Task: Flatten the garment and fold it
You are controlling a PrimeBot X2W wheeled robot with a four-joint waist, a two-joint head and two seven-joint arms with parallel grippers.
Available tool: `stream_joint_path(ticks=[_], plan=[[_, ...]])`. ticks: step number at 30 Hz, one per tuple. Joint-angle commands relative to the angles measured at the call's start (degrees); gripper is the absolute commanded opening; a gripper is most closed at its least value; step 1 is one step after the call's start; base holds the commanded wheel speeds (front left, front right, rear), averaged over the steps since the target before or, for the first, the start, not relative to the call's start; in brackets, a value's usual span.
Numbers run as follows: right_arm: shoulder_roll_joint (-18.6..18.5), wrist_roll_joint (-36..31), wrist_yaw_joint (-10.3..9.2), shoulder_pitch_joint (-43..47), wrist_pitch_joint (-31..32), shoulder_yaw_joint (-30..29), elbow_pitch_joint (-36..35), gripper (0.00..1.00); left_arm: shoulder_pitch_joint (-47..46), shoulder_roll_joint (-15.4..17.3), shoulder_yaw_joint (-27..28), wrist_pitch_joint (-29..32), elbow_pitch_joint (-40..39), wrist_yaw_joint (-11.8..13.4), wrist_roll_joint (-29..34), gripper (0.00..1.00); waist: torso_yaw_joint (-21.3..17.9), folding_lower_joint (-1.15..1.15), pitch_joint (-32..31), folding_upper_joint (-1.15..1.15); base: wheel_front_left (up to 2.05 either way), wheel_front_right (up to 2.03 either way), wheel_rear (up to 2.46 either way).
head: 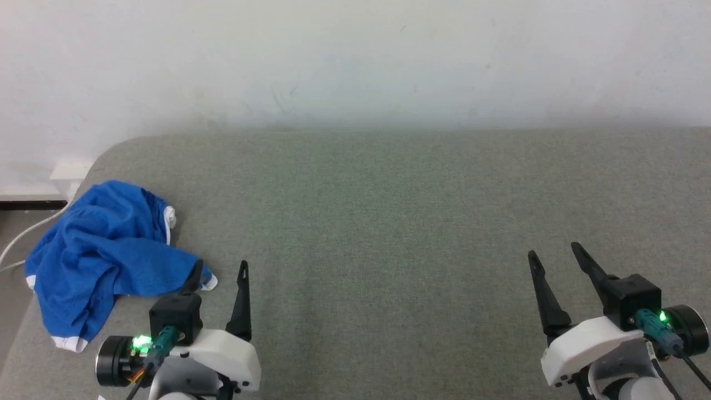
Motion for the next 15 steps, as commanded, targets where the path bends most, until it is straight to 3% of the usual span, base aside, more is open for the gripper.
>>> stream_joint_path(ticks=[1,15], plan=[[0.0,0.1,-0.01,-0.4,-0.4,0.0,0.2,1.00,-0.6,0.0,-0.2,-0.7,0.4,0.5,-0.6,1.00,0.2,0.00,0.0,0.00,0.00,0.00,0.00],[0.1,0.4,-0.02,-0.7,-1.6,0.2,0.8,1.00,-1.0,0.5,-0.7,-2.4,1.2,1.7,-1.5,1.00,4.5,0.00,-0.1,0.00,0.00,0.00,0.00]])
